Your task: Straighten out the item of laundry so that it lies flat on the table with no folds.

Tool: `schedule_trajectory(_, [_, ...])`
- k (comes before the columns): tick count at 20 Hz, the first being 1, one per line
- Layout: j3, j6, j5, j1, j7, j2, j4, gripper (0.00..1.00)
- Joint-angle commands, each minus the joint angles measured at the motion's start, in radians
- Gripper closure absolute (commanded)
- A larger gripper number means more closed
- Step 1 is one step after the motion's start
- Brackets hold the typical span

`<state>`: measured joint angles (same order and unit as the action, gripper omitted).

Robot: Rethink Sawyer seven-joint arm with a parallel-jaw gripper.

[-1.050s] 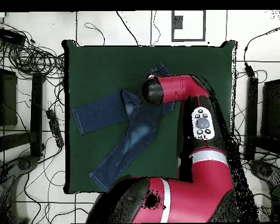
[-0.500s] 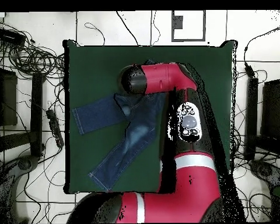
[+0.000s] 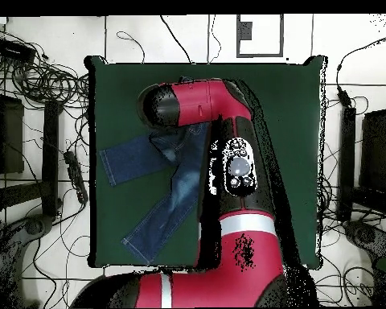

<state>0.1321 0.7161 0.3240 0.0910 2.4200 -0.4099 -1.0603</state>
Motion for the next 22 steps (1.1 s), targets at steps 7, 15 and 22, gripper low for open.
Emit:
schedule_trajectory(7, [0.046, 0.096, -0.001, -0.005, -0.044, 0.094, 0.196, 1.0])
schedule_trajectory(15, [0.171, 0.211, 0.04, 0.095, -0.32, 0.24, 0.495, 1.0])
schedule_trajectory(22, [0.324, 0.413, 0.118, 0.155, -0.561, 0.32, 0.757, 1.0])
